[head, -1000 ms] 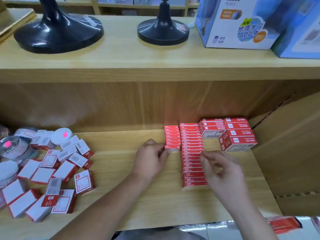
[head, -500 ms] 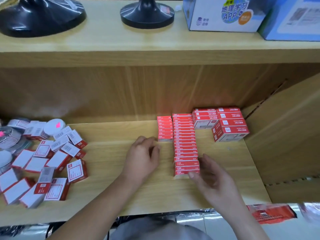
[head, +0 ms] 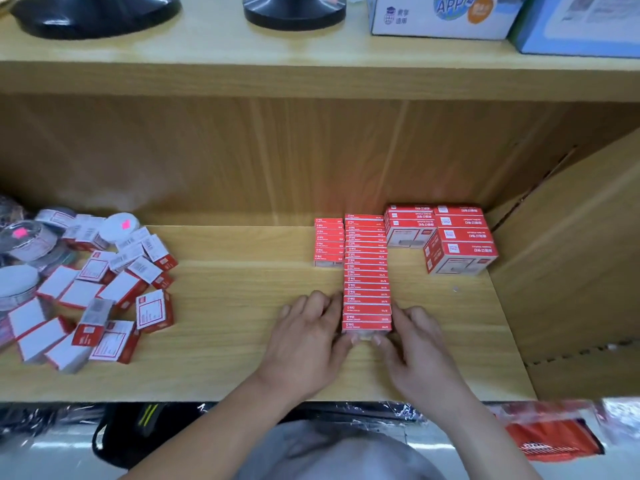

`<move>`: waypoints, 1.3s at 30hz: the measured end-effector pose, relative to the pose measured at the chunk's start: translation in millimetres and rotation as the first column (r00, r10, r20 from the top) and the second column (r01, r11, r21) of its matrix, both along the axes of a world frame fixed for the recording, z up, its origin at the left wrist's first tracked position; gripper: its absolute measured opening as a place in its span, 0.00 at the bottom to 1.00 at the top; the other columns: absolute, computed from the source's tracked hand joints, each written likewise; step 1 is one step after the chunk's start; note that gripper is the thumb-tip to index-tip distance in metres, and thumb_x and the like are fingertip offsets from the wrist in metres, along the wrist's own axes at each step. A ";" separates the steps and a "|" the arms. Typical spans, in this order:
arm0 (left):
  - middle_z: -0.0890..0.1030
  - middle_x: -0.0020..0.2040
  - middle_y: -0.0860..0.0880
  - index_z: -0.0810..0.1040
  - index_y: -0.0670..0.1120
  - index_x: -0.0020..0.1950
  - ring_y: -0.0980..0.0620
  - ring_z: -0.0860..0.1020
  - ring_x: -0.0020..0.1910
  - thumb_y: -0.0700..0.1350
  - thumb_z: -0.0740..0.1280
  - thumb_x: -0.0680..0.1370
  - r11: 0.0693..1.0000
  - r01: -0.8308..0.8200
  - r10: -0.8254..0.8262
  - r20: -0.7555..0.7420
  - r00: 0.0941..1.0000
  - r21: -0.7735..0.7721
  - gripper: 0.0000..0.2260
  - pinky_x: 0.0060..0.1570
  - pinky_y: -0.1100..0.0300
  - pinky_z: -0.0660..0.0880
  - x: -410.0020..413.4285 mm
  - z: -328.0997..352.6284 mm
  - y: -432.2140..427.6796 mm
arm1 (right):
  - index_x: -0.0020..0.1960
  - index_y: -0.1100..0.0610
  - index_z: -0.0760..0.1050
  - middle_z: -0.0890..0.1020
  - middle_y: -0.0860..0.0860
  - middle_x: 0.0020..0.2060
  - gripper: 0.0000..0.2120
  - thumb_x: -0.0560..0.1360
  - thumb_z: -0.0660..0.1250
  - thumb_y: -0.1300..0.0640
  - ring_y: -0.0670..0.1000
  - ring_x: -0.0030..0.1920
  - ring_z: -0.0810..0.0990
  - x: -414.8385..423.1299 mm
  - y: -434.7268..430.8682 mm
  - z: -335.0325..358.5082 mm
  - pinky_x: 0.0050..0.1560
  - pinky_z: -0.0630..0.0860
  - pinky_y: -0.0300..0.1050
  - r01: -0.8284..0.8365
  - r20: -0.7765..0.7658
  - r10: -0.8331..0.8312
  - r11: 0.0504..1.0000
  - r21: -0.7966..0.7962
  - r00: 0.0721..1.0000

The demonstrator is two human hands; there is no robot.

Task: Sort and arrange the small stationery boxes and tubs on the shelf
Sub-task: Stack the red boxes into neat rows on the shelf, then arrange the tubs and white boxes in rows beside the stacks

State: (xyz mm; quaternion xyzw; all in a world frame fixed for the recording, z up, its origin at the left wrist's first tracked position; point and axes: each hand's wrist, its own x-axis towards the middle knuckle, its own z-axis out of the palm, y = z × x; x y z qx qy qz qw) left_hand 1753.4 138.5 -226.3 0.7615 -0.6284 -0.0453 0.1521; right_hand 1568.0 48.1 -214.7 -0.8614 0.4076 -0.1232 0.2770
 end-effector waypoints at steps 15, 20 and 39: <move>0.73 0.54 0.51 0.67 0.45 0.77 0.49 0.73 0.53 0.65 0.58 0.80 0.997 -0.075 0.074 -0.049 0.996 -0.026 0.33 0.52 0.51 0.70 -10.6 -4.0 3.0 | 0.73 0.54 0.68 0.68 0.45 0.43 0.22 0.81 0.63 0.50 0.52 0.50 0.69 -0.4 4.7 -3.6 0.55 0.69 0.49 0.052 -0.037 -0.051 0.998 0.017 0.998; 0.73 0.54 0.53 0.72 0.50 0.73 0.52 0.75 0.54 0.56 0.65 0.78 0.990 0.042 -0.092 -0.385 0.918 -0.137 0.24 0.56 0.50 0.76 16.4 -5.0 23.6 | 0.69 0.51 0.73 0.74 0.41 0.48 0.20 0.78 0.69 0.60 0.47 0.51 0.78 -8.2 26.6 15.6 0.54 0.78 0.55 0.199 0.176 -0.215 0.975 0.103 0.961; 0.79 0.50 0.55 0.83 0.48 0.55 0.51 0.80 0.50 0.42 0.69 0.78 0.856 -0.344 0.167 -0.422 0.891 -0.386 0.08 0.51 0.52 0.78 231.6 56.6 266.1 | 0.65 0.48 0.76 0.73 0.47 0.65 0.22 0.72 0.68 0.46 0.50 0.67 0.73 272.8 196.9 35.0 0.68 0.68 0.42 -0.156 0.302 0.158 0.987 -0.033 0.940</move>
